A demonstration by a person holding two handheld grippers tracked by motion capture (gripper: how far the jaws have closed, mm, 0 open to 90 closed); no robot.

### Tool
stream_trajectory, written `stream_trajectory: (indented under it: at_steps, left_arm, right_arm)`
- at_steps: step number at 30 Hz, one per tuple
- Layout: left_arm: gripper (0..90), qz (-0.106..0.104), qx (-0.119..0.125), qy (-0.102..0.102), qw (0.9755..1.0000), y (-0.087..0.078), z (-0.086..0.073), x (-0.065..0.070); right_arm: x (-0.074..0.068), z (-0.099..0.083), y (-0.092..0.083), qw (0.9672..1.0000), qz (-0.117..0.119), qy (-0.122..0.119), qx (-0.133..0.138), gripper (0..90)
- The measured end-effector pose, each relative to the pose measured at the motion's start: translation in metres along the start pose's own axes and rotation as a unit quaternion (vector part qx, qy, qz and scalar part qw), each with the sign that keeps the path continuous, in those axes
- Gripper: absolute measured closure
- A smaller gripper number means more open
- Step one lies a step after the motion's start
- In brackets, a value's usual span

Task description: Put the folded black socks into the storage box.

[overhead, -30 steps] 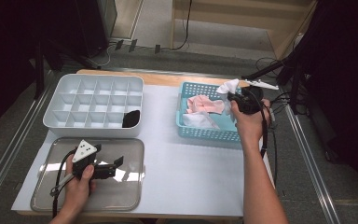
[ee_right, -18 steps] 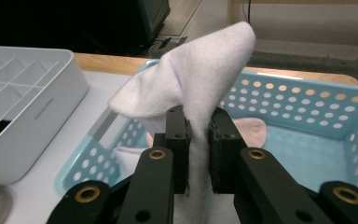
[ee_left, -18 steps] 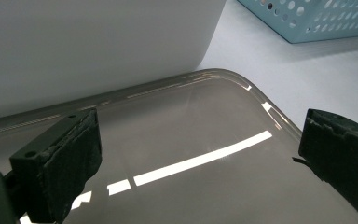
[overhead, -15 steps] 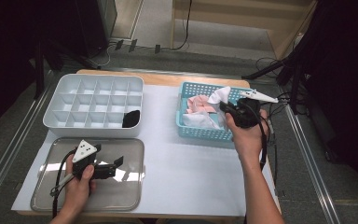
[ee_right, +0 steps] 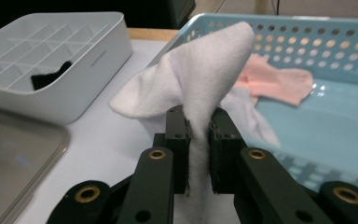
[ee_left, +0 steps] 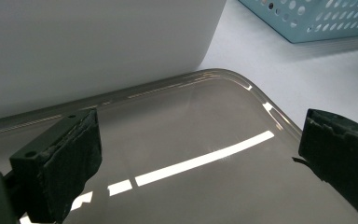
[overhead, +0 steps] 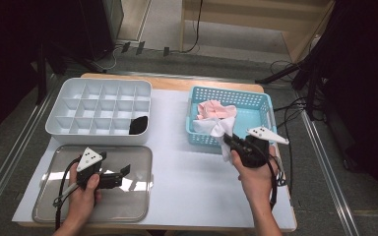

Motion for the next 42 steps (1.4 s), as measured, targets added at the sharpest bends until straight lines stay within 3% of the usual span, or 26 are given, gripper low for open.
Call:
stream_trajectory:
  at_steps: [11,21,24,27,30,40,42]
  left_arm:
    - [0.0,0.001,-0.001,0.002,1.0,0.0,0.0,0.0]
    - [0.0,0.001,0.0,0.003,1.0,0.0,0.0,0.0]
    - [0.0,0.001,0.0,0.002,1.0,0.0,0.0,0.0]
    - [0.0,0.001,0.001,0.002,1.0,0.0,0.0,0.0]
    - [0.0,0.0,0.0,0.002,1.0,0.0,0.0,0.0]
    - [0.0,0.002,0.0,0.003,1.0,0.0,0.0,0.001]
    - [0.0,0.001,0.0,0.003,1.0,0.0,0.0,0.001]
  right_arm:
    - [-0.024,-0.061,0.001,0.9991,0.029,-0.005,-0.031,80.5]
    - [-0.05,-0.097,0.012,0.9955,0.058,-0.029,-0.069,80.3]
    - [-0.054,-0.1,0.016,0.9954,0.06,-0.031,-0.067,76.2]
    - [-0.054,-0.101,0.02,0.995,0.076,-0.014,-0.063,56.9]
    - [-0.053,-0.101,0.019,0.9945,0.087,-0.007,-0.058,49.2]
    - [-0.047,-0.084,0.007,0.9956,0.088,-0.002,-0.032,47.1]
    - [-0.045,-0.074,0.004,0.9963,0.083,-0.004,-0.023,51.3]
Point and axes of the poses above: each handheld gripper's, and its own axes: y roughly forward along the jaws, z roughly out of its top, x roughly to its right, the point moved 4 cm from there along y, roughly forward along the jaws, and after that the axes turned 7 degrees about -x, right-handed, at the moved point
